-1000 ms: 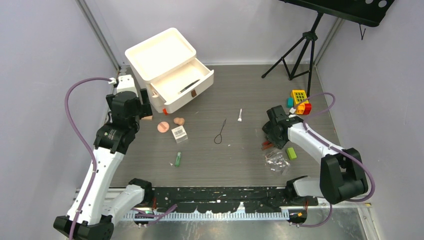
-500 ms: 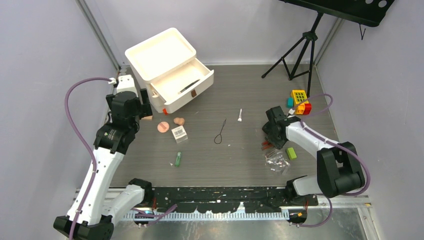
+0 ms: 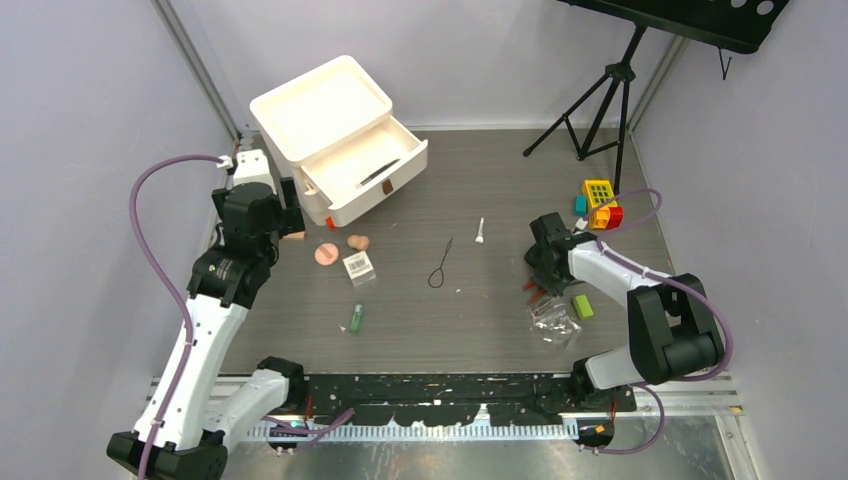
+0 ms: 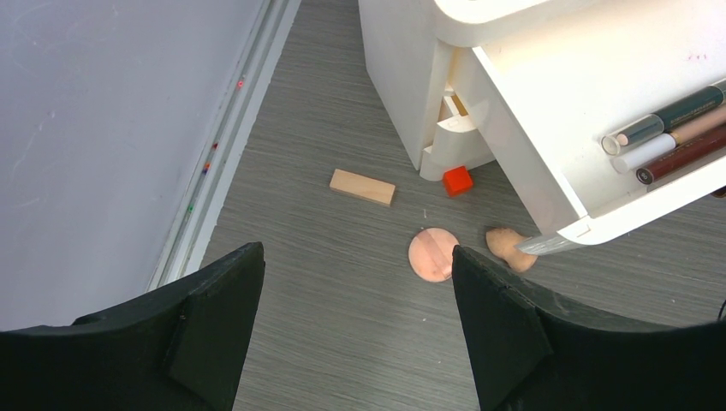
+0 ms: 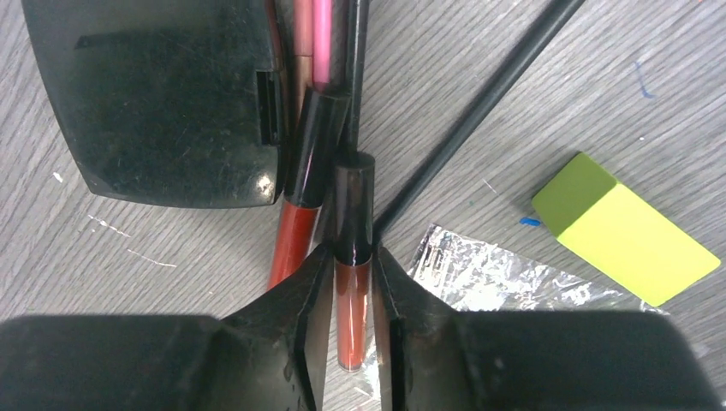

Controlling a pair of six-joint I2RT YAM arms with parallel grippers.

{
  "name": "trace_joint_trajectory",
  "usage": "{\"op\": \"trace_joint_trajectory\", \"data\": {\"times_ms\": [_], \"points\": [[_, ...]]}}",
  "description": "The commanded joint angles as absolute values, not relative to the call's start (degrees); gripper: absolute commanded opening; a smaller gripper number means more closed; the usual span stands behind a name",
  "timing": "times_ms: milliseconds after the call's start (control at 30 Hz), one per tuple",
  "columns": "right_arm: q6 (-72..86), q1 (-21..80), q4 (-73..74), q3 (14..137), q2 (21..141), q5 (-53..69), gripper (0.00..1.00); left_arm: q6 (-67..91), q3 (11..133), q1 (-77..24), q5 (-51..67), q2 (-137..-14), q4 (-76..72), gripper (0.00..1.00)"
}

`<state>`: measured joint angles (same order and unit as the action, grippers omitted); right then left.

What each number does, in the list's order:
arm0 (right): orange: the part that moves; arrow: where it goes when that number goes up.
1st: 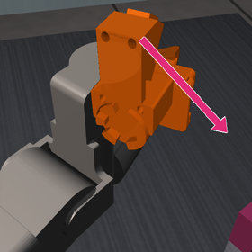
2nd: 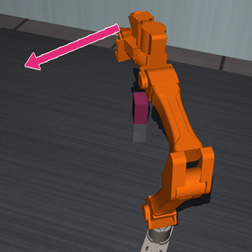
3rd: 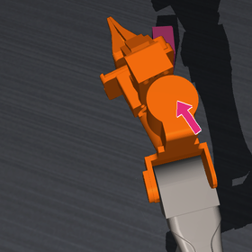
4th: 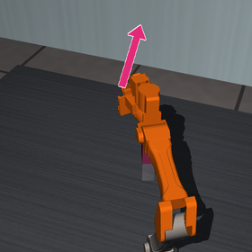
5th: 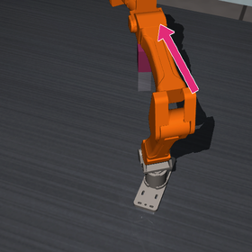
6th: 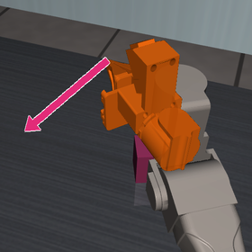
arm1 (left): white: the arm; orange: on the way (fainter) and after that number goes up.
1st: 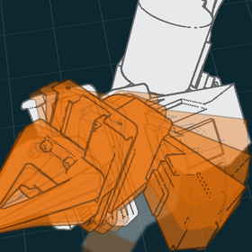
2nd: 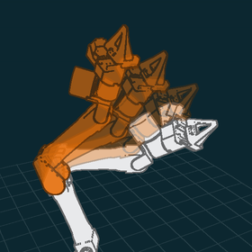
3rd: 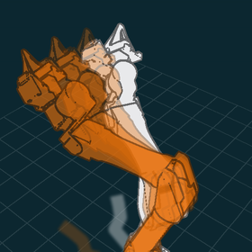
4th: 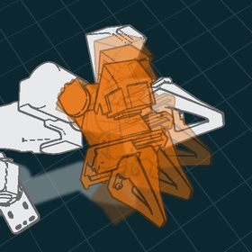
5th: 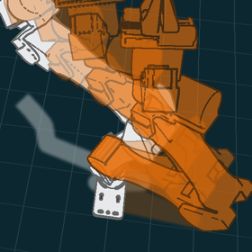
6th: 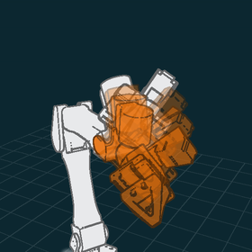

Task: Organize the makeup
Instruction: Pick up the makeup from the center of the board.

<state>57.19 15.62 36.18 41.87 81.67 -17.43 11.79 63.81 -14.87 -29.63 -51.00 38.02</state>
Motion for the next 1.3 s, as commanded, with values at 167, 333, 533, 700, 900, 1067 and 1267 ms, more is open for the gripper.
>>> {"op": "trace_joint_trajectory", "data": {"times_ms": [167, 333, 533, 700, 900, 1067, 1267], "points": [[57.32, 15.36, 37.67, 42.09, 76.40, -21.44, 0.20, 12.13, 63.62, -14.54, -29.10, -50.56, 36.59, 0.82], [57.06, 15.35, 41.44, 44.46, 71.47, -22.94, 0.17, 12.13, 63.63, -14.50, -29.00, -50.45, 36.51, 0.83], [56.72, 15.37, 41.37, 45.26, 66.27, -22.54, 0.11, 12.13, 63.61, -14.50, -28.99, -50.36, 36.59, 0.82], [56.42, 15.37, 32.76, 43.98, 63.20, -17.28, 0.10, 12.13, 63.63, -14.51, -29.05, -50.65, 36.60, 0.82], [57.97, 19.74, 19.32, 53.87, 70.89, -11.02, 0.03, 12.04, 63.63, -14.50, -29.26, -50.81, 36.54, 0.82], [58.24, 27.91, 15.31, 71.26, 83.64, -11.67, 0.04, 12.04, 63.55, -14.42, -29.53, -50.89, 36.40, 0.82], [61.49, 31.93, 10.21, 88.54, 97.03, -6.12, 0.04, 12.07, 63.48, -13.68, -29.57, -50.98, 36.41, 0.82]]}}
